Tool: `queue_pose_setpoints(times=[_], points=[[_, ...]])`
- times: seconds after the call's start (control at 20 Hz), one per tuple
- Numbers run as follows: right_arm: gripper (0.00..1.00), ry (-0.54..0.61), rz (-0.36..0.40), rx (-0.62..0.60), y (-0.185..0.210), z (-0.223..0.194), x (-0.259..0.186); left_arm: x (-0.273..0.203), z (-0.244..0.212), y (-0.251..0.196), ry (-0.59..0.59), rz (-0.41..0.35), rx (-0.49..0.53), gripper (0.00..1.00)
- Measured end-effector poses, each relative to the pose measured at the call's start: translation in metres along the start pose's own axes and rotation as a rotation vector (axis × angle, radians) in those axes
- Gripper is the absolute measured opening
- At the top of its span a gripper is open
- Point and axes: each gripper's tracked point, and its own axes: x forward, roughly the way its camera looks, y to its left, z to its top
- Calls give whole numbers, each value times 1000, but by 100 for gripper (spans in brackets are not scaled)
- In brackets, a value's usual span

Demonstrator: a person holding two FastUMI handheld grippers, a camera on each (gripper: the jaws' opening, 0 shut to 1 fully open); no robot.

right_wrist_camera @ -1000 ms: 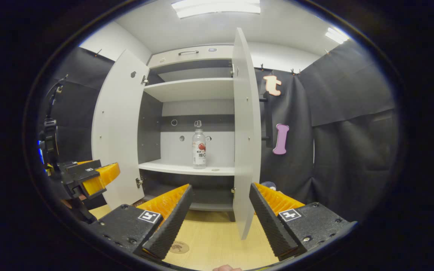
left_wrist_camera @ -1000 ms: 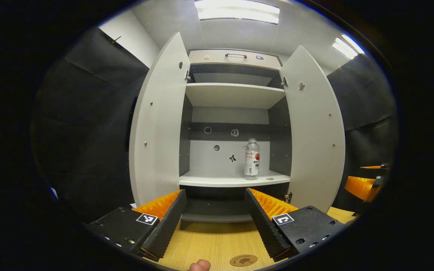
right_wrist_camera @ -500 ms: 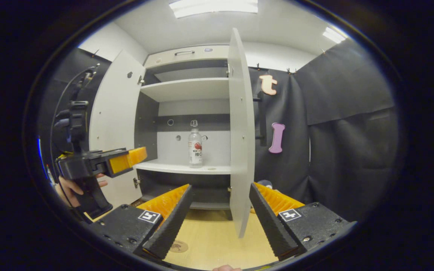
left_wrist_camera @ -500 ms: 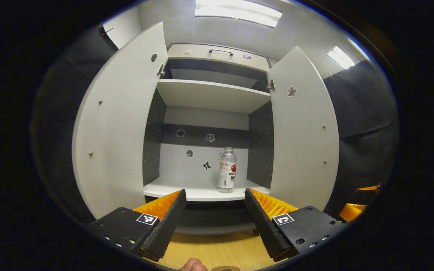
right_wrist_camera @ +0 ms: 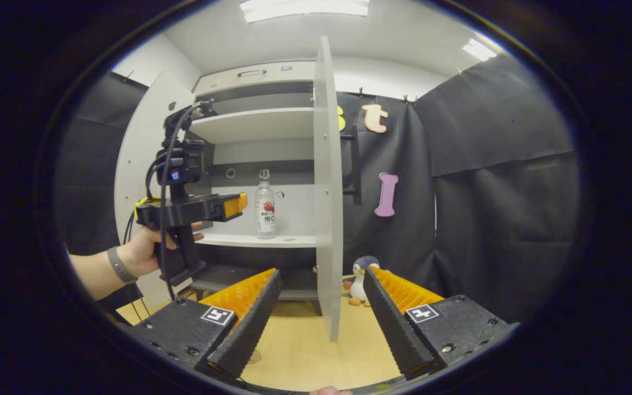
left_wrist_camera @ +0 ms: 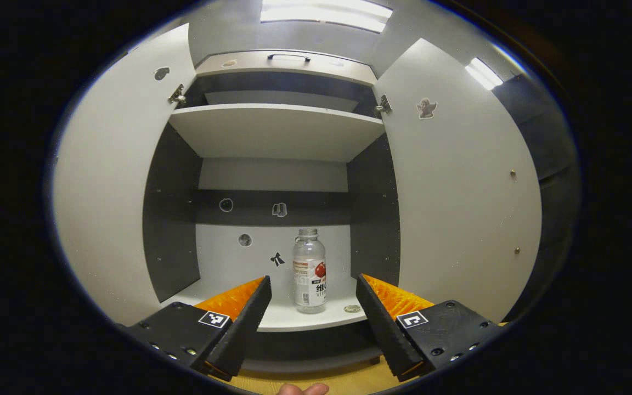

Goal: Grasp the bottle in the cabinet with the left hand and place it on the coaster, then close the right door with the right hand and the left door with the left hand.

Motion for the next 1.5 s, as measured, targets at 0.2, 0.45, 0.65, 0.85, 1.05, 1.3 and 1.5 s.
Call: queue_pose_setpoints(times=[0.2,0.45,0.65,0.85,1.05,1.3,1.5], points=[[99,11,-36,1,-14,0,3,54,-12,-1,14,18,7,96],[94,15,-67,1,-21,-1,4,101,-40,10,69,59,36,96],[99,37,-83,-3,-25,-6,7,131,-55,20,83,81,31,96],[99,51,-100,9,-28,-13,12,154,-67,25,103,99,41,96],[94,60,-100,25,-33,-16,16,163,-66,28,94,130,-2,94],[99,45,-84,34,-34,-12,15,152,-56,26,87,139,-1,77],[99,12,-61,19,-31,-2,15,117,-25,22,31,98,29,73]])
